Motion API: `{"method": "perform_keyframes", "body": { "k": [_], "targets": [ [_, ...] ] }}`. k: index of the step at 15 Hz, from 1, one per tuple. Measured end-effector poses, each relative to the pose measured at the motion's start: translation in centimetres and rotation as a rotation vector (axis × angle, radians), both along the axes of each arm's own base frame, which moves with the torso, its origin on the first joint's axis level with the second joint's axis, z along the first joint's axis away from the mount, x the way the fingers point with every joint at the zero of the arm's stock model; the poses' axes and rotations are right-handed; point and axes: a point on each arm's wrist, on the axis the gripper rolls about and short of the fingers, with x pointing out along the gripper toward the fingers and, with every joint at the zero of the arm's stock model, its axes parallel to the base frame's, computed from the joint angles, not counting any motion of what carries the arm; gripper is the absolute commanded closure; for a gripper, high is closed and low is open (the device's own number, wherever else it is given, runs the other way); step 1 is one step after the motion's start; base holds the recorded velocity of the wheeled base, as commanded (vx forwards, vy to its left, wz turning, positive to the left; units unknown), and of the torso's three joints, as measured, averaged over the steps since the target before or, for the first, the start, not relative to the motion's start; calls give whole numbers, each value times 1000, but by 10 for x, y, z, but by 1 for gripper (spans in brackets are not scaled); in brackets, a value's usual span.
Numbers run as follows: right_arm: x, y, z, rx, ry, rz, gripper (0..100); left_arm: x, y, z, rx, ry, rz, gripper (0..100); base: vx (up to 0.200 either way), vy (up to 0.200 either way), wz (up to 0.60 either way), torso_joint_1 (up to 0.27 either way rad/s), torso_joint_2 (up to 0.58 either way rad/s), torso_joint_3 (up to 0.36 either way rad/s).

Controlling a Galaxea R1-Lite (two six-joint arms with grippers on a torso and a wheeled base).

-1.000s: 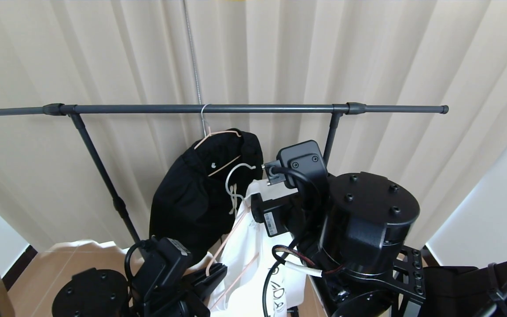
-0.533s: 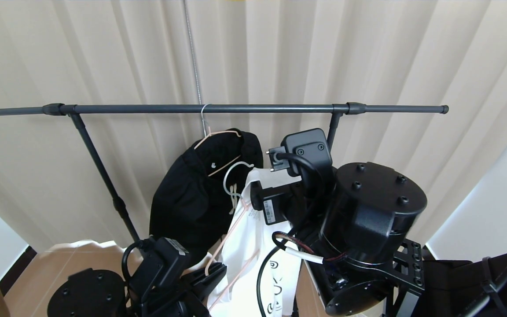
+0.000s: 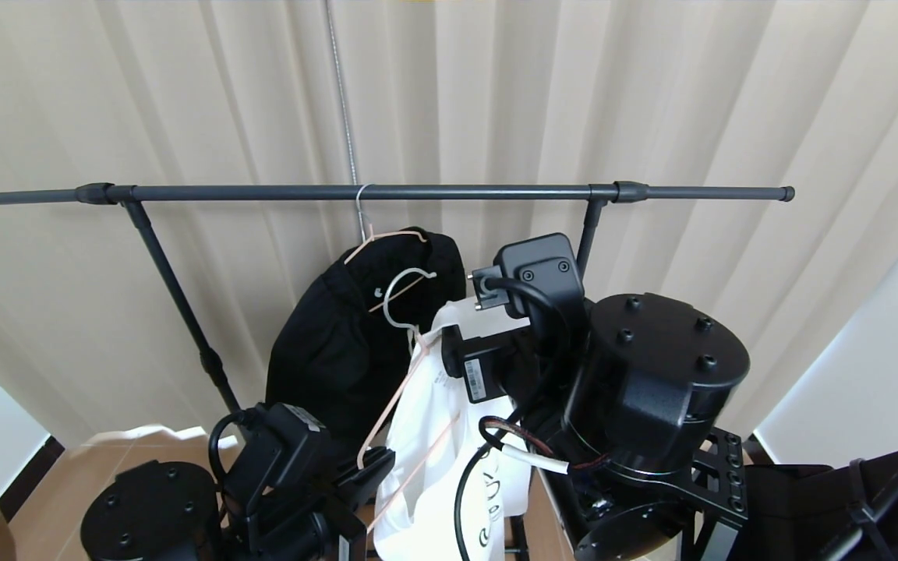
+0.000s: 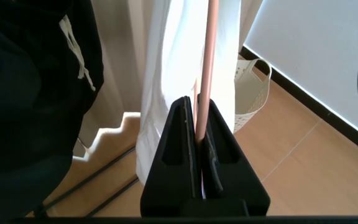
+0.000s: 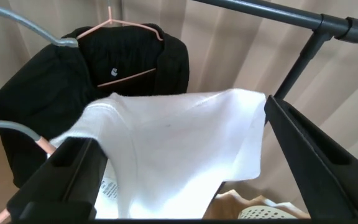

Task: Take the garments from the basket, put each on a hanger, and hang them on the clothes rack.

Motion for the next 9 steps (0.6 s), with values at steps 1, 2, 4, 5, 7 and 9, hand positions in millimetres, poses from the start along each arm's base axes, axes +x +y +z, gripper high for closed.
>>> {"method": "perform_keyframes", "body": {
  "k": [1, 2, 4, 5, 7, 9],
  "targets": [
    [0, 0, -1, -2, 1, 0, 0, 1, 0, 0, 0, -3, 12, 100, 0, 0, 0, 0, 0, 0],
    [0, 0, -1, -4, 2, 1, 0, 2, 0, 1, -4, -7, 21, 100, 0, 0, 0, 0, 0, 0],
    [-1, 0, -2, -8, 4, 3, 0, 3, -1, 2, -8, -13, 25, 100, 0, 0, 0, 0, 0, 0],
    [-3, 1, -2, -10, 5, 7, 0, 4, -1, 3, -11, -16, 26, 100, 0, 0, 0, 0, 0, 0],
    [-5, 1, -4, -16, 9, 14, 0, 4, -1, 4, -14, -20, 30, 100, 0, 0, 0, 0, 0, 0],
    [-7, 1, -7, -38, 14, 23, 0, 5, -1, 4, -14, -25, 43, 100, 0, 0, 0, 0, 0, 0]
  ]
}}
